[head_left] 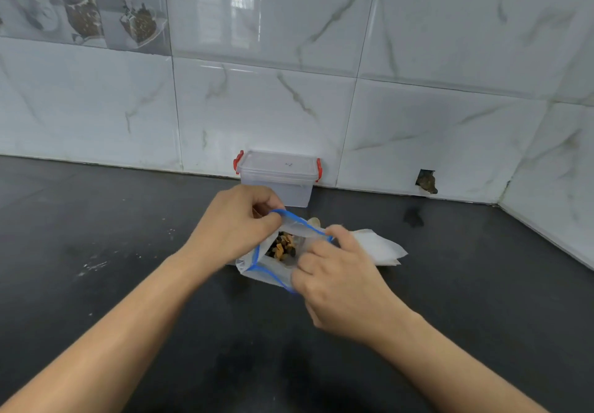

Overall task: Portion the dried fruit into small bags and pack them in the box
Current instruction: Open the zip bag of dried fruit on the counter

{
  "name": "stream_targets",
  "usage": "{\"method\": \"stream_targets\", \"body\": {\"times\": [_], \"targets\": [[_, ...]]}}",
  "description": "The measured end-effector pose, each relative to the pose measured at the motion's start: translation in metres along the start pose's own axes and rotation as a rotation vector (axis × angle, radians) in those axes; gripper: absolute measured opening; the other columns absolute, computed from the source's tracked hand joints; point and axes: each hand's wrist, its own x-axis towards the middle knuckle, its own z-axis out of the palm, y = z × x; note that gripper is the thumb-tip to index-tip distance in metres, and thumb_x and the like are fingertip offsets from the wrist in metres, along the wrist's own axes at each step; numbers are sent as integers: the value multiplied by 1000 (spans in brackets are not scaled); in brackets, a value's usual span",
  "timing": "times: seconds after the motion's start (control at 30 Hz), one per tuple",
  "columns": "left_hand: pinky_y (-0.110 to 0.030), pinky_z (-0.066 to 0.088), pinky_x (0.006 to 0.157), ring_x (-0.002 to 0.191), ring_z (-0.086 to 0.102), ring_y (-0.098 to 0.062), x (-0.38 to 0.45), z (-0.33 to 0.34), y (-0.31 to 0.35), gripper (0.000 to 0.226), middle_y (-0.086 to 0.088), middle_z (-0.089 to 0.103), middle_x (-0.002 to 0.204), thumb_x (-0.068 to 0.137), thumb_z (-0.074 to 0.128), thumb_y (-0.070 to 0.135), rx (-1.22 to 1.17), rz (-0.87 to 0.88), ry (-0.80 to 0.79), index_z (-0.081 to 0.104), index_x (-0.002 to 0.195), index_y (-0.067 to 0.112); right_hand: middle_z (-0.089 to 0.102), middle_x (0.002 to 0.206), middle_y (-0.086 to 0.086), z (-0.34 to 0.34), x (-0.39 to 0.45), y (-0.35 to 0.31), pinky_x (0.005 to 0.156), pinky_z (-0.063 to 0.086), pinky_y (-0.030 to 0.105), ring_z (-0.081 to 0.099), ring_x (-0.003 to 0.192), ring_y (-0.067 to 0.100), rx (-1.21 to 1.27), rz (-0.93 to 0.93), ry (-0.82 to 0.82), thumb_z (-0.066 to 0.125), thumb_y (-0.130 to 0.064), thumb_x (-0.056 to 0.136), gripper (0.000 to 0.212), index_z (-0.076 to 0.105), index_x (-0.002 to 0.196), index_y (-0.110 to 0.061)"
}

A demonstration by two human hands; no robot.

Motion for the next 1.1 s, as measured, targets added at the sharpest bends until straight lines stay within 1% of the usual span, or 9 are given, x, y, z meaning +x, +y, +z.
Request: {"method": "stream_targets", "body": {"times": [0.13,0.33,0.47,0.53,0.63,0.77,0.83,0.97,1.1], "targets": [[-24,39,57,68,57,-12,-7,11,-7,12,11,61,73,78,56,24,196,11,287,66,84,26,55,51,-2,-14,3,-6,90,44,41,52,54,20,62,0,-311,66,-16,62,5,61,61,-18],[-30,44,82,98,60,-15,1,23,-29,47,7,66,101,66,49,56,-58,-330,-294,66,98,26,67,93,5,-15,25,-7,104,24,50,59,88,26,42,139,-419,44,-15,89,20,62,97,-15],[-28,44,69,81,61,-18,10,28,-39,12,1,67,80,78,58,12,-72,-334,-195,64,76,22,60,96,5,-7,42,-7,103,14,71,52,111,30,229,89,-680,34,-20,99,26,59,96,-15],[-30,44,67,76,58,-20,11,30,-45,18,-1,64,77,78,50,4,-151,-357,-132,60,77,20,60,109,9,3,51,-1,88,36,54,53,109,32,259,173,-605,36,-18,99,25,59,107,-10],[-42,51,73,78,57,-24,9,35,-50,18,-4,61,80,76,43,12,-308,-403,-66,55,86,21,67,105,3,18,59,7,72,30,34,59,97,27,213,415,-315,51,-11,90,25,62,110,-20],[-40,49,77,84,58,-20,9,42,-53,27,-3,63,92,81,49,41,-291,-391,-118,54,96,19,66,105,-1,32,63,6,70,26,31,62,95,25,261,445,-251,60,-31,86,31,54,115,-24],[-35,49,71,84,61,-18,11,42,-54,43,-3,64,95,71,55,52,-286,-433,-187,54,99,19,65,110,-4,32,67,10,73,29,32,62,99,24,333,452,-272,62,-46,81,45,50,121,-27],[-30,46,62,77,61,-21,13,46,-65,36,-7,64,92,74,60,10,-285,-496,-140,51,107,20,61,120,-4,36,74,11,93,36,44,57,102,24,341,437,-428,62,-51,80,52,49,125,-28],[-36,52,77,88,62,-22,8,59,-75,54,-2,63,97,73,53,-4,-249,-440,26,49,119,25,62,109,1,46,79,12,97,32,42,50,105,22,293,488,-607,56,-59,83,46,60,112,-24]]}}
